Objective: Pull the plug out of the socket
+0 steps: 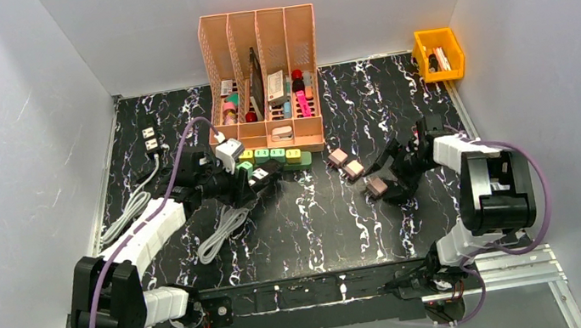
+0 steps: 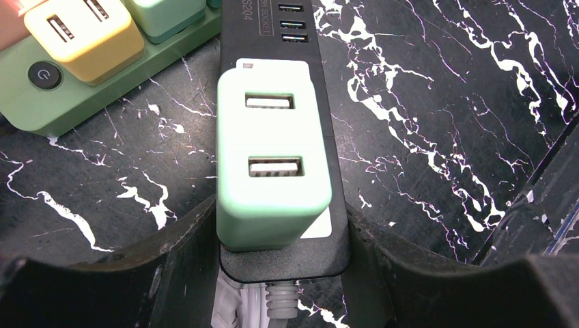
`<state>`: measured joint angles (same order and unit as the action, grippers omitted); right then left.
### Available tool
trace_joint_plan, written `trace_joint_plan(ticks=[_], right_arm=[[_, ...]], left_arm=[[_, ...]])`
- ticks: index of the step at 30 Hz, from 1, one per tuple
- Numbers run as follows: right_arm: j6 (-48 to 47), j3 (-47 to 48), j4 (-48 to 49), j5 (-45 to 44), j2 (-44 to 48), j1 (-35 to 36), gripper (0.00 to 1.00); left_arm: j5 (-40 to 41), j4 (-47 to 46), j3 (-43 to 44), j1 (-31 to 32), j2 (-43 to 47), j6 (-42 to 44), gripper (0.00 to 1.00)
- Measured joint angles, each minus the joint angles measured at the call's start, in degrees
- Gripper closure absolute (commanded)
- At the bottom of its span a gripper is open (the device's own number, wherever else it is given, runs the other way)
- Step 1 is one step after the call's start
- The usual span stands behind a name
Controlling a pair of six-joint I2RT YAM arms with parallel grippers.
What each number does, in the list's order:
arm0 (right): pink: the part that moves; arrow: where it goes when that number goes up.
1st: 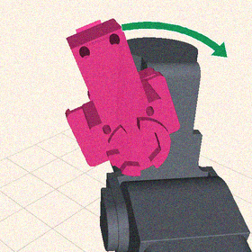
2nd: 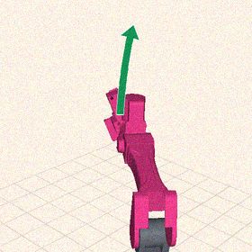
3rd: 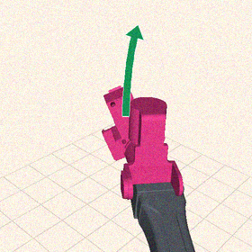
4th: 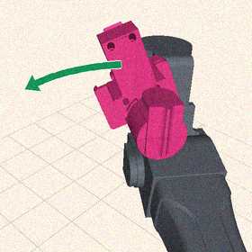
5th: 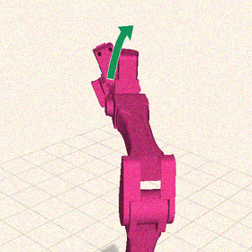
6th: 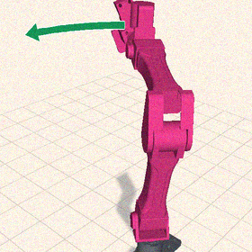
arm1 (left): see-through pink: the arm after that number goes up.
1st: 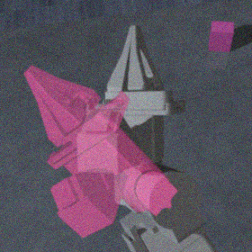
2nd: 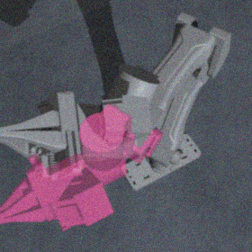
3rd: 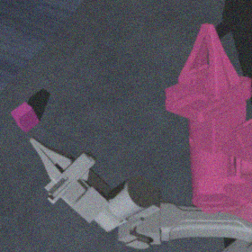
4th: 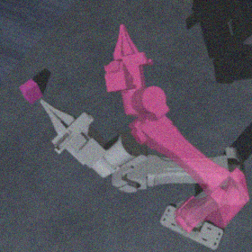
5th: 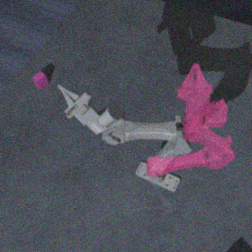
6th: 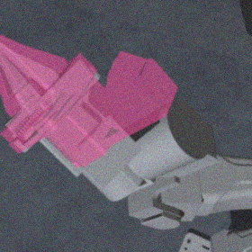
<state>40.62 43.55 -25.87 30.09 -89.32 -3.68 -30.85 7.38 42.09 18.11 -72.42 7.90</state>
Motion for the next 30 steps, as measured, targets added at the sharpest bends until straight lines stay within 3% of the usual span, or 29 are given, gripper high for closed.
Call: trace_joint_plan(ticks=[7,11,15,21,26,30], right_arm=[[-1.51,6.14,-0.57,-1.51,3.67,0.09,0.02],[-1.27,7.45,4.04,-3.98,9.64,2.54,0.02],[-3.52,12.26,11.30,-11.56,14.34,16.55,0.01],[-11.26,23.89,24.52,-13.18,6.49,35.82,0.03],[-16.37,24.13,28.20,-9.07,-0.11,42.53,0.07],[-19.12,21.09,34.36,-2.05,-0.96,43.39,0.07]], left_arm=[[-0.48,-0.02,0.00,0.00,0.20,0.02,1.00],[-1.27,-0.07,0.00,0.02,0.31,0.17,1.00],[-1.81,-0.50,-0.02,0.52,0.70,0.79,1.00],[-4.37,-2.95,-1.92,2.03,4.15,1.77,1.00],[-8.26,-5.64,-3.87,2.34,9.07,2.05,1.00],[-12.76,-6.82,-4.15,2.34,9.42,2.54,1.00]])
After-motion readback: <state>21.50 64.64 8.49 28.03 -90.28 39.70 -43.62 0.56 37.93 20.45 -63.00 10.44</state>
